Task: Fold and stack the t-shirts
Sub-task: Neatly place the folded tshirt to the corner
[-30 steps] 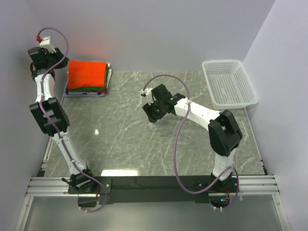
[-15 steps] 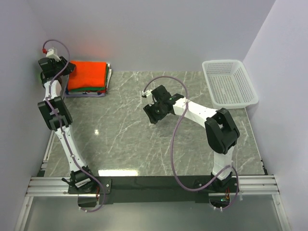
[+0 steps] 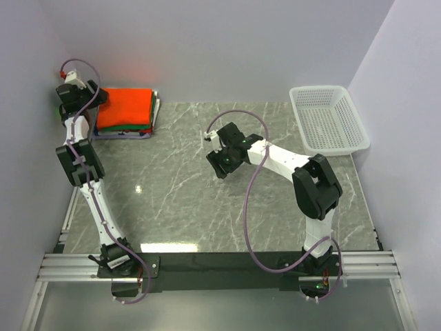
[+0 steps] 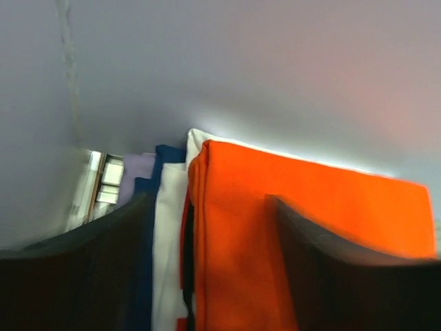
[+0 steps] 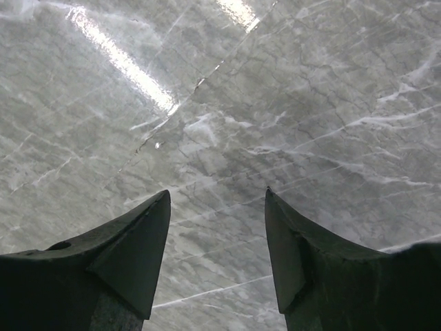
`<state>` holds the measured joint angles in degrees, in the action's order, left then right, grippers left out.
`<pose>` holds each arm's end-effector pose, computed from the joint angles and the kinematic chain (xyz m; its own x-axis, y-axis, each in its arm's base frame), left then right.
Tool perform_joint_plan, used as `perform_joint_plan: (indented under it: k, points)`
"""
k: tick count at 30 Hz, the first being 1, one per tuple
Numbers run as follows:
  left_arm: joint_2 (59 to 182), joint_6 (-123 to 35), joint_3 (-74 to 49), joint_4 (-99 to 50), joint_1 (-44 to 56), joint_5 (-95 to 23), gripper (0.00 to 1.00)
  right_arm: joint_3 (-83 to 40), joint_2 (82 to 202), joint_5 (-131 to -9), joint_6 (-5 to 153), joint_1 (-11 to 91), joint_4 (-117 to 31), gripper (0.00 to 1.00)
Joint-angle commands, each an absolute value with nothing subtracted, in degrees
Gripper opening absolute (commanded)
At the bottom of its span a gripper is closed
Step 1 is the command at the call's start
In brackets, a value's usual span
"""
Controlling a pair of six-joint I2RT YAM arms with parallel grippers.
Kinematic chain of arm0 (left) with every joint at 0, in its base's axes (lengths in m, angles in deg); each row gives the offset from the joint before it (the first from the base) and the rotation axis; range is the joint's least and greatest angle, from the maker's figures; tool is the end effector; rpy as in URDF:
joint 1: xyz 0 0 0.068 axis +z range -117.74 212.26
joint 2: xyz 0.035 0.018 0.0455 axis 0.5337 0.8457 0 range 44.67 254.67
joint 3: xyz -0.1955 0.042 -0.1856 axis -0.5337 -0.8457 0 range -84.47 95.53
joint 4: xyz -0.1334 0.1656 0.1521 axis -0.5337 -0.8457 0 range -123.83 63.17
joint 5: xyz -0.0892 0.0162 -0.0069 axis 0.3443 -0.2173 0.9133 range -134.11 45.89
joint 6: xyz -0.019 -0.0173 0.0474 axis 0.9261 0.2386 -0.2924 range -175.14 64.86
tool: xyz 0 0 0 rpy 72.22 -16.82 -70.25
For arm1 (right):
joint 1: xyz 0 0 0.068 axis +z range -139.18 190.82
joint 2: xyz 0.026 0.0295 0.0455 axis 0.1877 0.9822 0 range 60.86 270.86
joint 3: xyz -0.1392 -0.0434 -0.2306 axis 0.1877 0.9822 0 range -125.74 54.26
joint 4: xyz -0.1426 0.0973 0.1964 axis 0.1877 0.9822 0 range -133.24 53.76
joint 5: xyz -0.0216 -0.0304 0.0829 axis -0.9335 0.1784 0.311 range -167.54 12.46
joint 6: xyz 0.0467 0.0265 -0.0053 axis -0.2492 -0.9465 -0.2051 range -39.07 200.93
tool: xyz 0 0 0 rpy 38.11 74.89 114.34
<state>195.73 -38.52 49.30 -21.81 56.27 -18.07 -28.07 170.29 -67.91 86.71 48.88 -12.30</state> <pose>0.5602 0.2325 0.2033 -0.1935 -0.3677 -0.9096 -0.0304 0.9289 -0.3690 0.3200 0.2581 0.2117 -0.5964 -0.5930 -0.5409 -0.7413 0.6654 0.0879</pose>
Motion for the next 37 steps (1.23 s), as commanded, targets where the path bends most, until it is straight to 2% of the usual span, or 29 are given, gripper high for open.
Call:
perform_joint_plan:
  k: [1,2,7,8,10,12,16,25,32,37]
  points:
    - [185.49,-42.21,51.14,-23.21,56.17,-19.85,0.90,-29.94,166.25,-69.71,86.73,47.83,-12.12,0.65]
    - [181.82,-42.74,50.36,-25.49,56.08,-19.85,0.99,-29.86,164.94,-69.98,86.73,47.65,-11.95,0.65]
    - [170.28,-47.74,46.66,-34.10,54.85,-22.57,0.99,-27.05,158.87,-71.56,86.21,45.10,-13.09,0.72]
    - [167.22,-48.98,46.05,-36.21,54.41,-22.67,0.99,-26.61,156.68,-71.65,85.94,43.71,-13.27,0.81]
    - [164.22,-52.14,45.17,-42.80,53.18,-22.58,0.99,-25.46,154.47,-71.74,85.50,42.21,-13.36,0.82]
    - [160.17,-54.34,43.50,-50.07,52.56,-20.21,0.99,-24.85,151.49,-71.48,84.45,38.97,-12.83,0.88]
    - [152.18,-58.57,35.78,-58.18,50.11,-18.01,0.99,-23.18,146.48,-69.02,82.96,31.84,-11.86,0.89]
    - [129.68,-61.03,1.54,-62.16,44.92,-19.85,0.99,-12.47,133.91,-61.37,84.88,14.88,-9.66,0.90]
    - [114.47,-61.30,-19.67,-59.53,40.26,-24.41,1.00,-0.08,128.19,-57.77,86.91,12.49,-8.96,0.90]
    - [112.88,-59.89,-22.42,-61.98,39.90,-22.32,0.99,2.32,125.55,-55.74,86.73,12.58,-9.23,0.90]
